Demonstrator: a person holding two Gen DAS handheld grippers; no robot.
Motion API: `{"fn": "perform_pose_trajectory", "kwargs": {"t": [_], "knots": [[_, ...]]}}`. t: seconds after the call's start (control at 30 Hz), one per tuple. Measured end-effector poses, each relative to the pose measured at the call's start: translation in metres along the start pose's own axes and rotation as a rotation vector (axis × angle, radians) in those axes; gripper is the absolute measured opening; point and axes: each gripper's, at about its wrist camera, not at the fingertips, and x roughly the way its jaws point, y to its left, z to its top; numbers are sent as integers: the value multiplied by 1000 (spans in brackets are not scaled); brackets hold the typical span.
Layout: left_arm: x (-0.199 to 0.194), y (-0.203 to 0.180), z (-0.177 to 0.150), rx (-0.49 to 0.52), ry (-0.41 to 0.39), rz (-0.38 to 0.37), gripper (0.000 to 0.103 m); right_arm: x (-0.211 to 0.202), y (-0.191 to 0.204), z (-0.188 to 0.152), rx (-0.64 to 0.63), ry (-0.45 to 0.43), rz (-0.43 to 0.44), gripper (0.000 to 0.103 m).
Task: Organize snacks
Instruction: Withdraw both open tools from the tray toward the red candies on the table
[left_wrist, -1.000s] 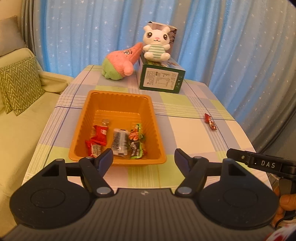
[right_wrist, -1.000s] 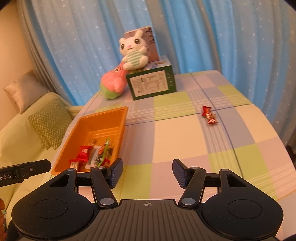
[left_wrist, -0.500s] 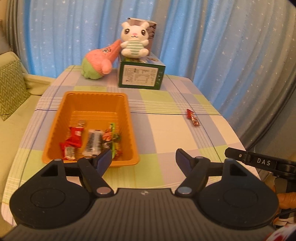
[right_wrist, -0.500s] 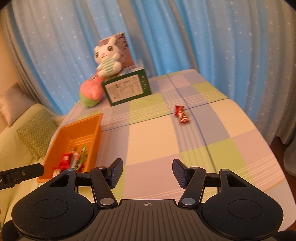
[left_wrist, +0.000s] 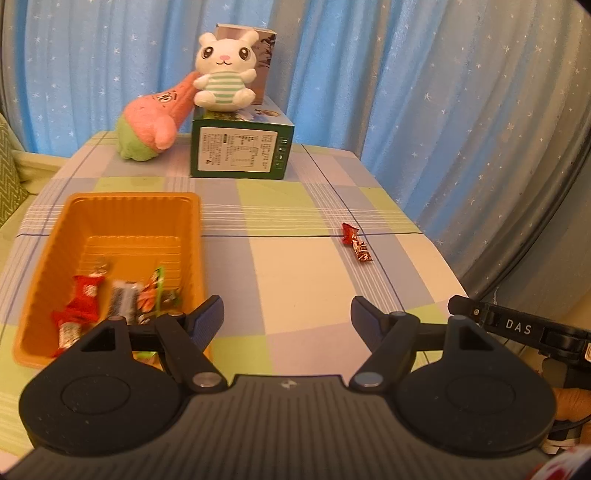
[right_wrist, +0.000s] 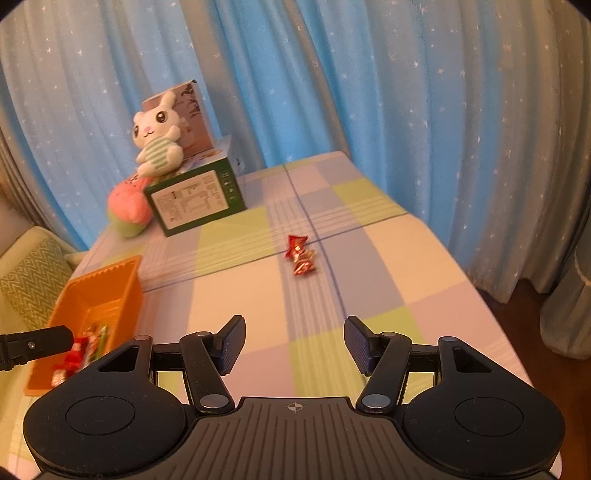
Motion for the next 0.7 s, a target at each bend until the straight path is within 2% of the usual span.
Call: {"fn": "perform_pose_trajectory", "kwargs": {"t": [0.23, 0.7], "knots": [[46, -8, 18, 13, 6, -3, 73, 35, -12, 16, -25, -21, -2, 59], [144, -2, 48, 25, 30, 13, 73, 153, -23, 38, -126, 25, 20, 58]]}}
